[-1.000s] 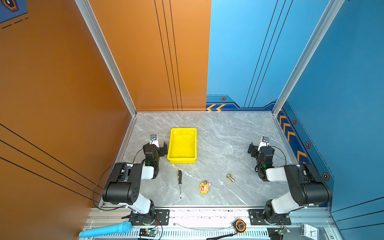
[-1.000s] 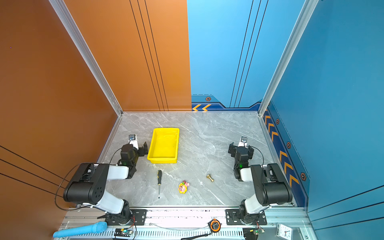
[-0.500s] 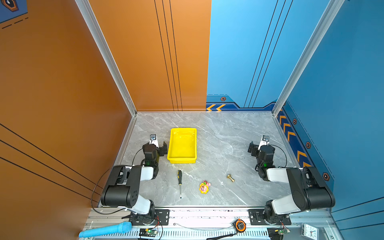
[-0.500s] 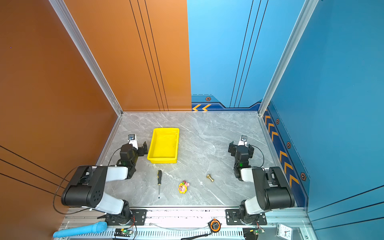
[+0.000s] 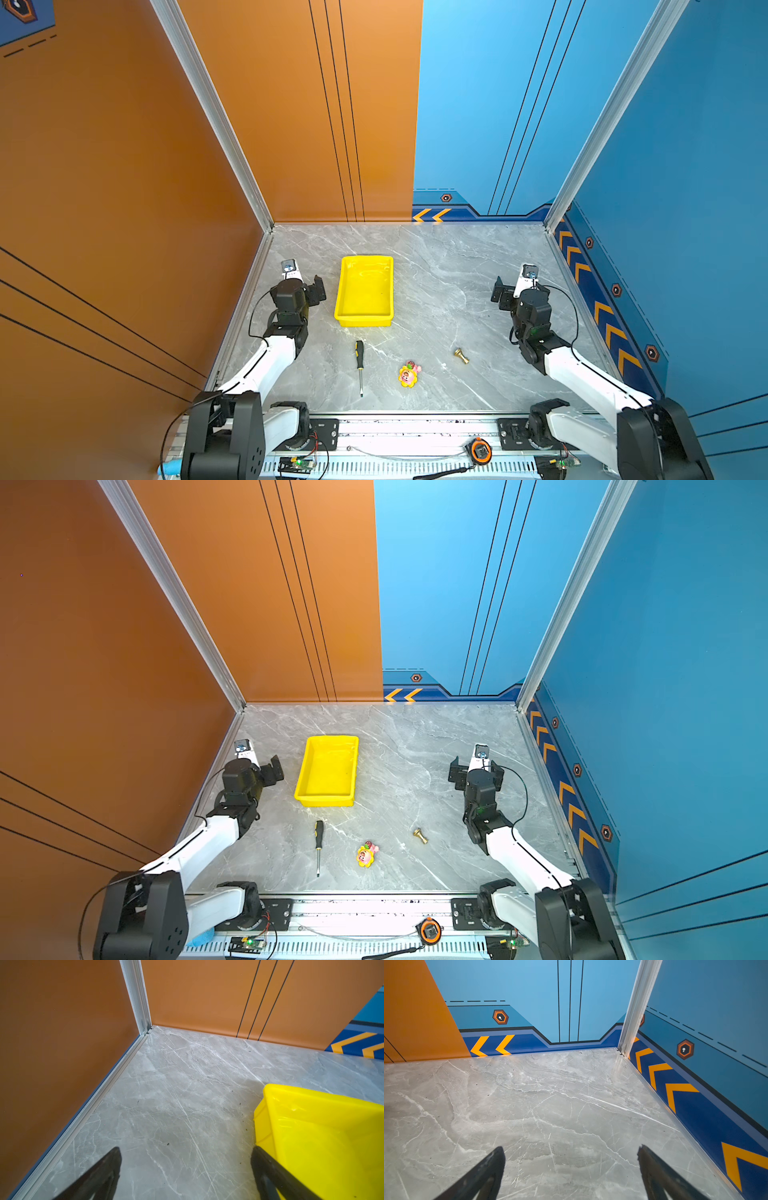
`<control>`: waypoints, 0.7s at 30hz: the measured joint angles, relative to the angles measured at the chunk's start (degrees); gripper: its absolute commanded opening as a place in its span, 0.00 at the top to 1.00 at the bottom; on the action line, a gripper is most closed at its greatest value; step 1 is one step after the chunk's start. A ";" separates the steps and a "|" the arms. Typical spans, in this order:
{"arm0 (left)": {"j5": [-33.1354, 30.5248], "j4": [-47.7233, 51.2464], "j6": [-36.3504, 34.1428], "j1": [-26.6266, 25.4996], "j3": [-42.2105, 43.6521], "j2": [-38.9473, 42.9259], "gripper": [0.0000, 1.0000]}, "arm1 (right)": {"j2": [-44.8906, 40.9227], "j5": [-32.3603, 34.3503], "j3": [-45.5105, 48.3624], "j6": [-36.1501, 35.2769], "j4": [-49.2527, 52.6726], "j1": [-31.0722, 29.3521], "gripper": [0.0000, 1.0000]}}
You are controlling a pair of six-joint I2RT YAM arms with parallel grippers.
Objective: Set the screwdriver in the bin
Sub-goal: 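Move the left gripper over the black-and-yellow screwdriver while the right arm reaches inward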
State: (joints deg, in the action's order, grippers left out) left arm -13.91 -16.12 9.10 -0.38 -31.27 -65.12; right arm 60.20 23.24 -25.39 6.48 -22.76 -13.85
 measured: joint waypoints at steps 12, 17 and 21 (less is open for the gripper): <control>5.51 32.30 7.82 -1.20 -9.31 8.68 0.02 | -4.13 -1.73 -15.52 11.93 33.68 -2.75 0.00; 9.77 45.33 10.40 -6.23 -11.19 10.78 0.02 | -2.10 -6.21 -15.85 12.04 38.29 -7.74 0.00; 11.80 53.62 13.31 -12.00 -12.98 12.04 0.02 | -1.14 -8.87 -17.49 11.80 39.78 -12.07 0.00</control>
State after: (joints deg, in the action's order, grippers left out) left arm -2.11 37.50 22.41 -12.38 -44.25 -53.08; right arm 59.07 14.37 -42.87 18.28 17.02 -25.91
